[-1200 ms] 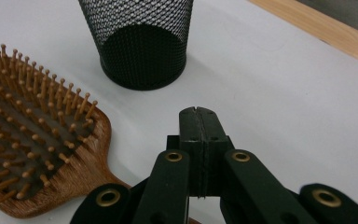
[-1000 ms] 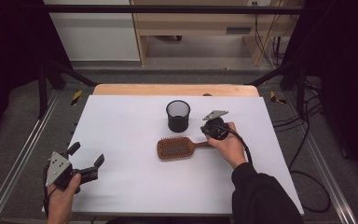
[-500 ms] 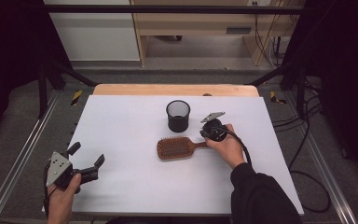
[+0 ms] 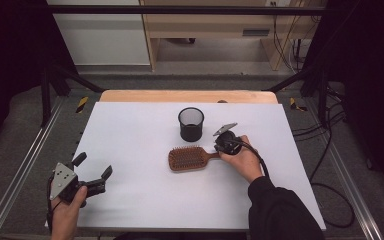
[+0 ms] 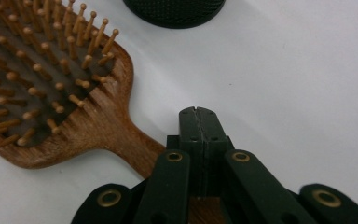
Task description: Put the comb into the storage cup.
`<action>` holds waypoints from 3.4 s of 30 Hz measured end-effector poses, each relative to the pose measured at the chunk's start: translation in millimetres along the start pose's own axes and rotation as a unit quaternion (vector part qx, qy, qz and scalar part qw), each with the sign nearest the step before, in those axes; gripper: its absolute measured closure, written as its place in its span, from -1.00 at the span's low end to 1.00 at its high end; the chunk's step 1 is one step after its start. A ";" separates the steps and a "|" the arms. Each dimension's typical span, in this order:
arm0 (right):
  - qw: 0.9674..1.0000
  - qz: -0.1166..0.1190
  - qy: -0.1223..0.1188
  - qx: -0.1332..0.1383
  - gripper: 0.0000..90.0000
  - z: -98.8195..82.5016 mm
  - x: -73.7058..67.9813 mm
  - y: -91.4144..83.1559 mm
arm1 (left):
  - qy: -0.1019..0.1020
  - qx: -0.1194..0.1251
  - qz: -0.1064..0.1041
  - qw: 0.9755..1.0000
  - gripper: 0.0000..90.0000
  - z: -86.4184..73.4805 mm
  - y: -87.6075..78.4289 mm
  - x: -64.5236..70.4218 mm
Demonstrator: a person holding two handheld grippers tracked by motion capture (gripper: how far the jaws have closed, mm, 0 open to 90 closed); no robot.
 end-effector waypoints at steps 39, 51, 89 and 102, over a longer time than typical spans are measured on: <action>0.997 0.060 0.001 -0.039 1.00 -26.1 -41.0 -26.7 | 0.002 -0.003 -0.001 1.000 -0.95 -0.4 -0.1 0.5; 0.997 0.062 -0.004 -0.041 1.00 -24.3 -41.3 -25.1 | 0.003 -0.005 -0.001 1.000 -0.95 -0.9 0.2 0.5; 0.993 0.096 0.013 -0.062 -0.83 -17.2 -56.9 -23.2 | 0.001 -0.010 0.000 1.000 -0.95 -2.8 1.0 0.9; 0.992 0.095 0.006 -0.080 -0.83 -20.4 -61.1 -13.8 | 0.001 -0.011 -0.002 1.000 -0.95 -2.9 1.4 1.3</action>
Point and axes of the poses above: each handheld gripper's, and its own axes: y roughly forward along the jaws, z roughly out of its top, x roughly to its right, the point moved 8 cm from there along y, roughly forward along the jaws, and after that the axes turned 3 degrees about -x, right-handed, at the moved point
